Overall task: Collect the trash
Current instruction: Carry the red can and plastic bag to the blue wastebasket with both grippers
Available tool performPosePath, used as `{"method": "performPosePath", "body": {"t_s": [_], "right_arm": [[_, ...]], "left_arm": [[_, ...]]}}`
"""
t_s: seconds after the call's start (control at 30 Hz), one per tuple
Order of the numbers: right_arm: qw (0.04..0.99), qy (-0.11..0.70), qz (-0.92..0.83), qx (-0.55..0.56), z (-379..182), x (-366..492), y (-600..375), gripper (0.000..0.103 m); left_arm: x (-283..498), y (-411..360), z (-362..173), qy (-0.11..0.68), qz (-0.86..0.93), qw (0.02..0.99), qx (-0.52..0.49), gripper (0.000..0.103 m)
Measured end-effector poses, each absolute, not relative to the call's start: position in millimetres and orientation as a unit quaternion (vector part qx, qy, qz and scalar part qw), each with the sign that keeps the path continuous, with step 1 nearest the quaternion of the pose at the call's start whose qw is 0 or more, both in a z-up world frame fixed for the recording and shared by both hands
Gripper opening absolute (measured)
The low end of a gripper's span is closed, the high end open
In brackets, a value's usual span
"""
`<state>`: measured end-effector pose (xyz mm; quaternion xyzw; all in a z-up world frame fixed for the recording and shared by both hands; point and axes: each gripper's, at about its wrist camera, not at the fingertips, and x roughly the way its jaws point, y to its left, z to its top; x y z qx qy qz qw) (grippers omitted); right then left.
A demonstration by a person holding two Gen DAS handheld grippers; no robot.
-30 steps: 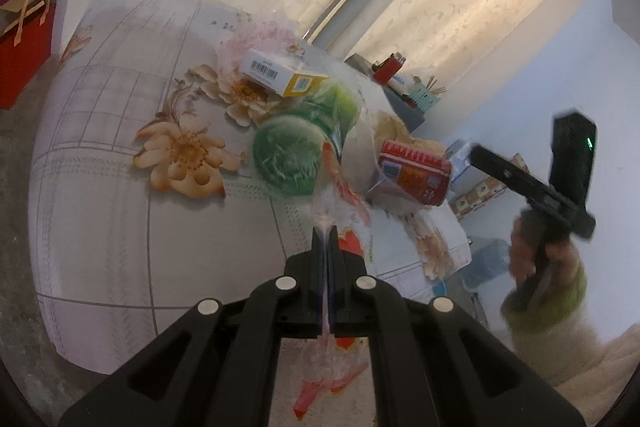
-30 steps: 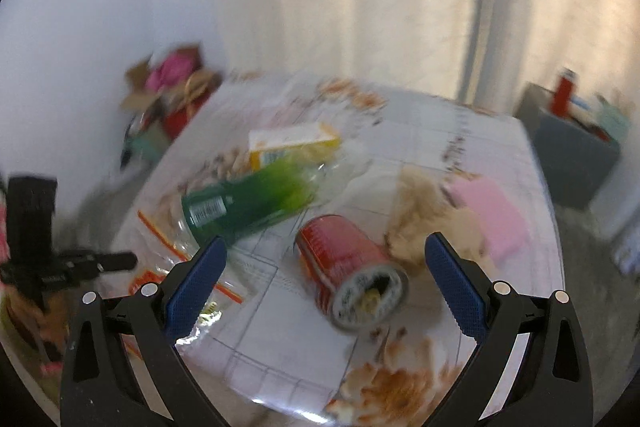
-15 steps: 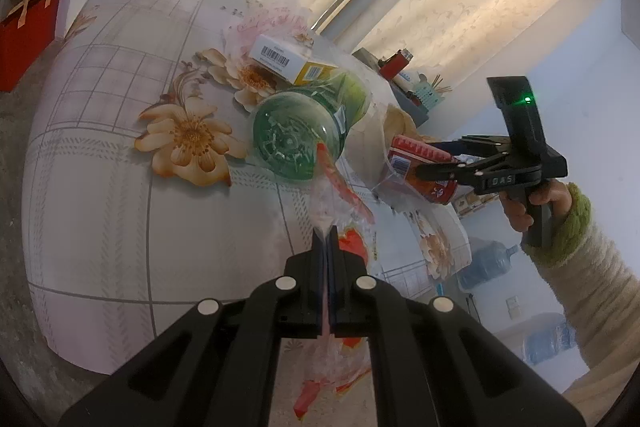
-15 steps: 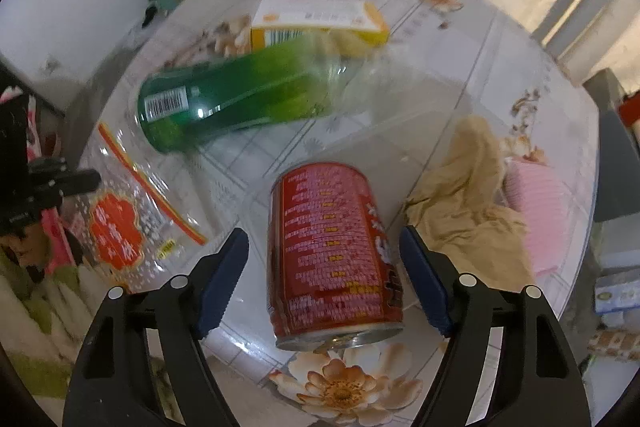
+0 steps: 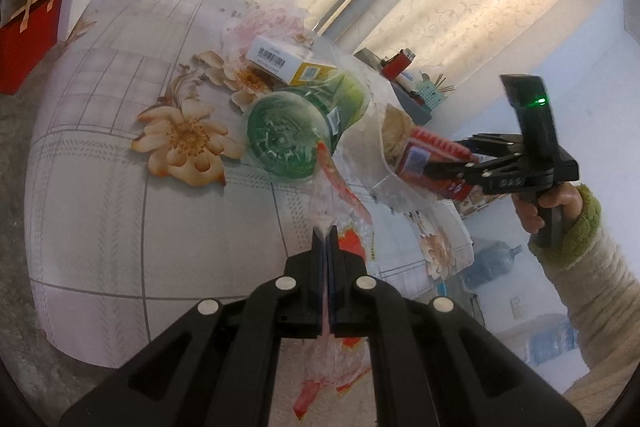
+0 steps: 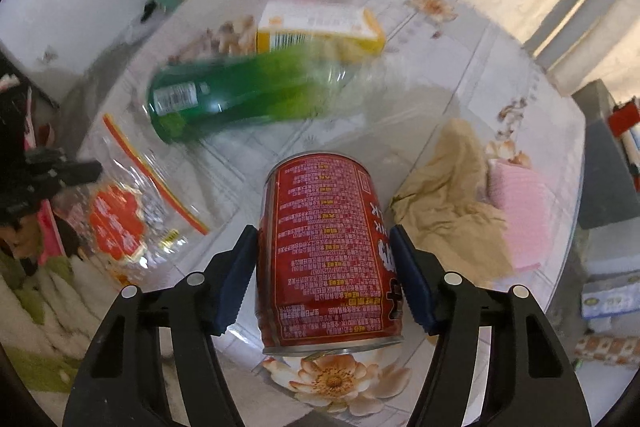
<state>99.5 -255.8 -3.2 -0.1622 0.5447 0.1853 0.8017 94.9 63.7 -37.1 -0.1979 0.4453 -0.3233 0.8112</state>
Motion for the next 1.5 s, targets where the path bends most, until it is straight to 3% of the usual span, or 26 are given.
{"method": "performPosePath", "body": {"t_s": [0.27,0.63,0.97,1.27,1.5], "right_arm": [[0.857,0.476,0.189,-0.049,33,58,-286,0.062],[0.874,0.449,0.181,0.042,16,49,-307,0.062],[0.9,0.385,0.16,0.125,38,-5,-349,0.062],[0.931,0.303,0.007,0.204,53,-120,-464,0.062],[0.915,0.27,-0.154,0.257,26,-228,-556,0.062]], "left_arm": [[86,56,-22,0.438,-0.329,0.813,-0.196,0.001],[83,40,-9,0.433,-0.332,0.817,-0.187,0.001],[81,6,26,0.41,-0.402,0.799,-0.18,0.001],[82,-141,64,0.408,-0.53,0.733,-0.122,0.001],[43,-336,37,0.461,-0.59,0.662,-0.027,0.001]]}}
